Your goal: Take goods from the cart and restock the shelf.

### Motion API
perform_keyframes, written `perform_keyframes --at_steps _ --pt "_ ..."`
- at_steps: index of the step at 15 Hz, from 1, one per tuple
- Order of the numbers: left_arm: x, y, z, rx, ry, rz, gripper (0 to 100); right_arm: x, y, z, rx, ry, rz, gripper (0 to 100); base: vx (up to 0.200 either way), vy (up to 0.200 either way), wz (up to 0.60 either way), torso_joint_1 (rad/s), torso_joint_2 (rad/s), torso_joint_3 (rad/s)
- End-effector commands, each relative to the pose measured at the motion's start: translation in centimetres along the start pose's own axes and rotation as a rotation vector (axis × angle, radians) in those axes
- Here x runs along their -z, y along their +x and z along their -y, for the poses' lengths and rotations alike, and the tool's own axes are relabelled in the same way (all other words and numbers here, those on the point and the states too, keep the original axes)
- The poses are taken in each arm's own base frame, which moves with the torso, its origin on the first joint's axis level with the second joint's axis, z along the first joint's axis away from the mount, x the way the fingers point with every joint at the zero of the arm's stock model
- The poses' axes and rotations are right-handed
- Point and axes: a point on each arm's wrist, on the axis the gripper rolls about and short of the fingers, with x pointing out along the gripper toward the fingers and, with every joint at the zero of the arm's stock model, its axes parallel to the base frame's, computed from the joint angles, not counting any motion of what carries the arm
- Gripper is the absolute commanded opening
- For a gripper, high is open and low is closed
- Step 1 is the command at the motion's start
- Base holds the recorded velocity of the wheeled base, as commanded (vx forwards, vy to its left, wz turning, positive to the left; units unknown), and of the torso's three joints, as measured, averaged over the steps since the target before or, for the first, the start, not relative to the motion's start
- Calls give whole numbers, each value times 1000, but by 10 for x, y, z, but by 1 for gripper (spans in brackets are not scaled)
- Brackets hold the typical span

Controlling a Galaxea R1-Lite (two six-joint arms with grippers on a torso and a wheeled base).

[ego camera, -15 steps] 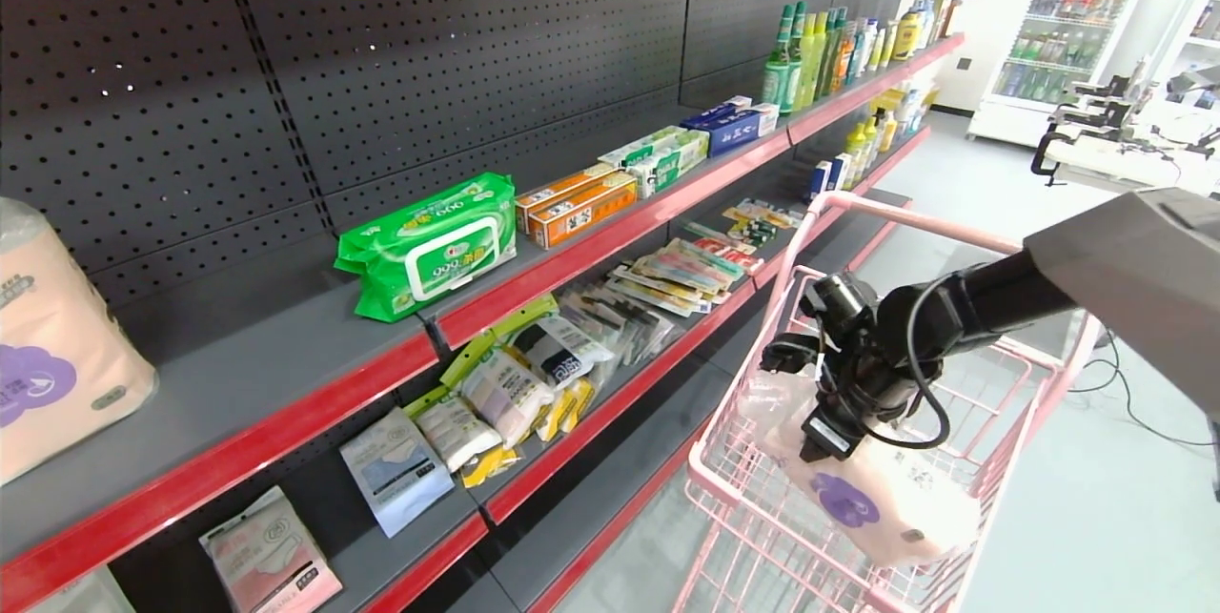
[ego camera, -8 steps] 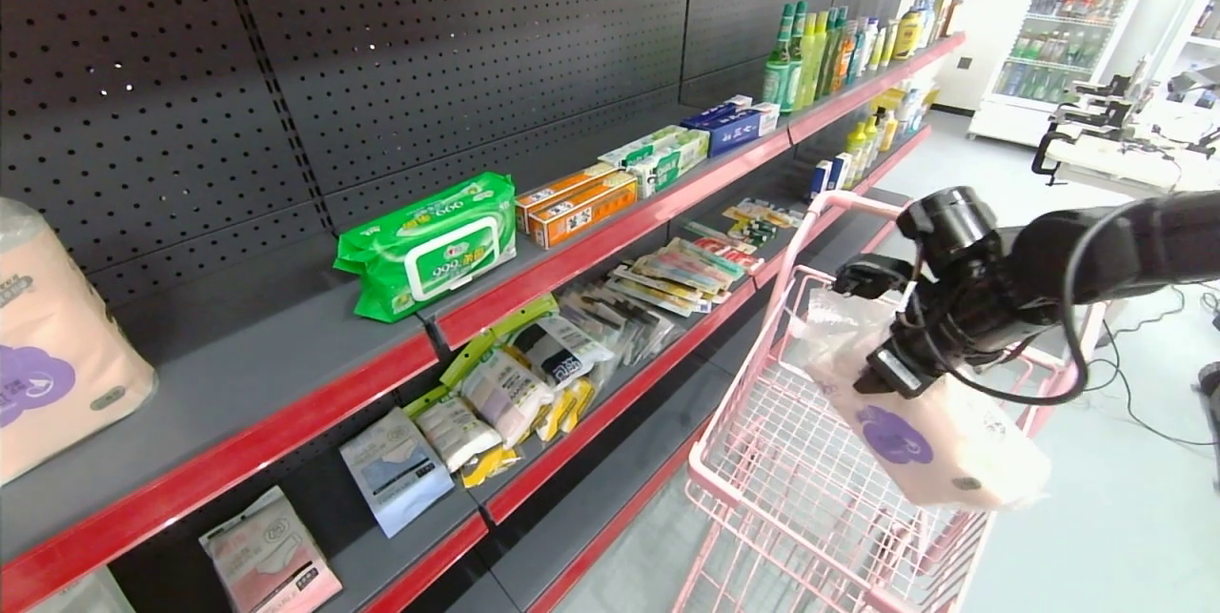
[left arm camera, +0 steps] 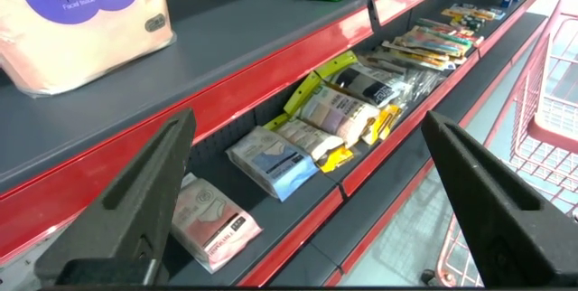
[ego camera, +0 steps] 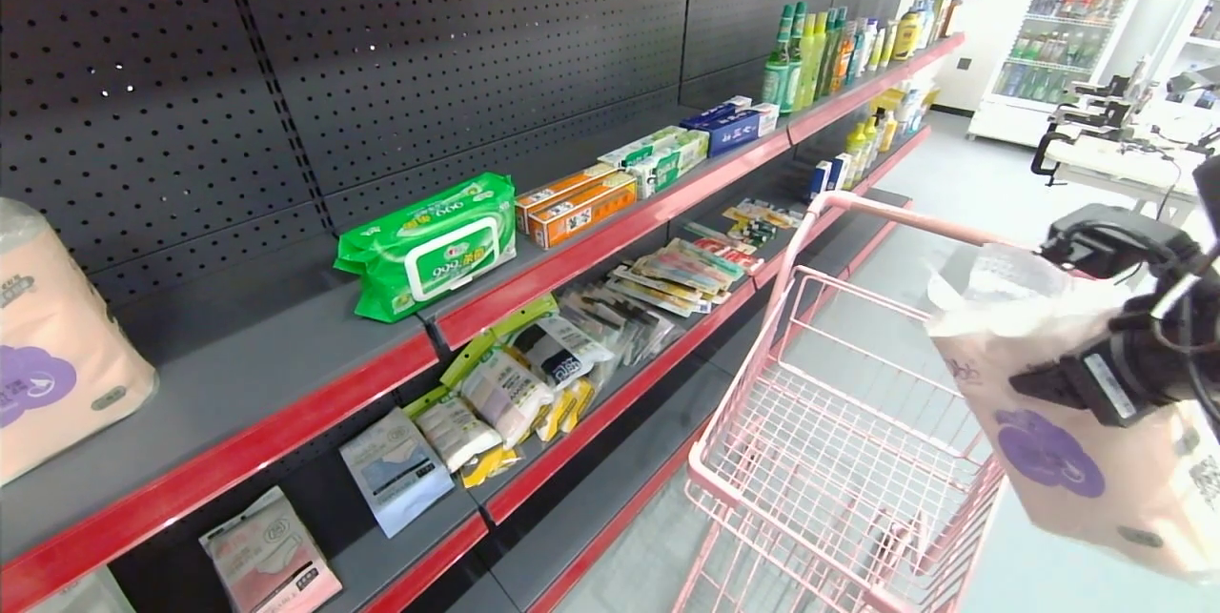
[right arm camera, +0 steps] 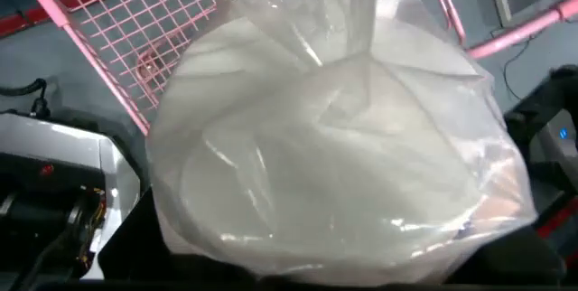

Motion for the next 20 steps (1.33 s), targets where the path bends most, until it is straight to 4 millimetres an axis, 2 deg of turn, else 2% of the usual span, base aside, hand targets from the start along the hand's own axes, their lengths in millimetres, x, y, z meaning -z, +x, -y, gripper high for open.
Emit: perform_keyframes --at_steps 1,4,10,13,16,20 --pt "0 0 0 -1 0 -2 100 35 -40 8 106 93 55 0 0 0 0 0 0 0" --pt "0 0 0 -1 0 -2 100 60 -60 15 195 195 76 0 0 0 0 0 0 0" --pt "0 0 0 -1 0 -2 100 105 -86 -7 231 213 150 0 0 0 0 0 0 0" --pt "0 0 0 -1 0 -2 100 124 -92 -17 245 220 173 0 0 0 0 0 0 0" --pt "0 0 0 -1 0 -2 100 135 -94 -22 266 232 178 0 0 0 0 137 -292 -160" --pt "0 0 0 -1 0 -2 100 136 -95 -22 271 218 184 0 0 0 0 171 -362 -194"
